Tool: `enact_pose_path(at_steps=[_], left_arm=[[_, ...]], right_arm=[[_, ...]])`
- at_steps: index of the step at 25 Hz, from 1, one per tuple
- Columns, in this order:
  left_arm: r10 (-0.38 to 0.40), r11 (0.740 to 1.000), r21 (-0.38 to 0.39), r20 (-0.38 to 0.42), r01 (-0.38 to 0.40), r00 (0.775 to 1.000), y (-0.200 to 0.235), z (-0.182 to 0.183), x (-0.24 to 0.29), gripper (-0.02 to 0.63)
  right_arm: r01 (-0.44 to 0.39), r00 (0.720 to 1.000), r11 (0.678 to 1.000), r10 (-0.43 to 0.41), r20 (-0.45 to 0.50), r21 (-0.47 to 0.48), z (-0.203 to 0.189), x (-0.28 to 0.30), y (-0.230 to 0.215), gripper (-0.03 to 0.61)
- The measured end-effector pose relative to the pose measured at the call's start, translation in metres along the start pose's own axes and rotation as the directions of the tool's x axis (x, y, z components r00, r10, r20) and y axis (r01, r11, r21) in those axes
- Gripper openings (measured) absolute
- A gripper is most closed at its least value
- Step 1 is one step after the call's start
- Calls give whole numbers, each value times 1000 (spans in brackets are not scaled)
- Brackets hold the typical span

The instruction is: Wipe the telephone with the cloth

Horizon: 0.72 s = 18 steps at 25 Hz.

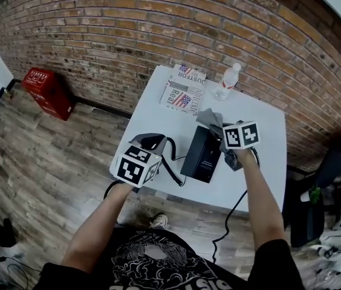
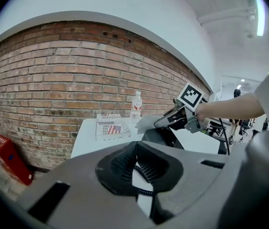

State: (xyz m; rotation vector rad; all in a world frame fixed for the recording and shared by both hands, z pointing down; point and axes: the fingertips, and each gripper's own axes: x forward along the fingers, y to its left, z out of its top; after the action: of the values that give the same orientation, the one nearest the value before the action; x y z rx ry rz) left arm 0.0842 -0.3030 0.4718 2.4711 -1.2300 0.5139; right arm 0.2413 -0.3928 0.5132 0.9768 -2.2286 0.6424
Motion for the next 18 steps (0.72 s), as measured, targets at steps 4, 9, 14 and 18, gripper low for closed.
enact_pose_path(at_steps=[4, 9, 14, 18], left_arm=[[12, 1000, -3, 6, -12, 1000, 6, 2, -3, 6], [24, 1000, -8, 5, -24, 1000, 10, 0, -6, 6], [32, 999, -8, 8, -32, 999, 12, -1, -11, 6], [43, 999, -15, 10, -42, 999, 17, -2, -16, 6]], right_arm=[[-26, 1000, 999, 26, -2, 19, 6, 6, 4, 11], [-47, 999, 999, 47, -2, 27, 11, 13, 10, 11], [-72, 997, 997, 72, -6, 38, 17, 20, 19, 11], [-74, 997, 997, 74, -16, 27, 19, 24, 25, 11]])
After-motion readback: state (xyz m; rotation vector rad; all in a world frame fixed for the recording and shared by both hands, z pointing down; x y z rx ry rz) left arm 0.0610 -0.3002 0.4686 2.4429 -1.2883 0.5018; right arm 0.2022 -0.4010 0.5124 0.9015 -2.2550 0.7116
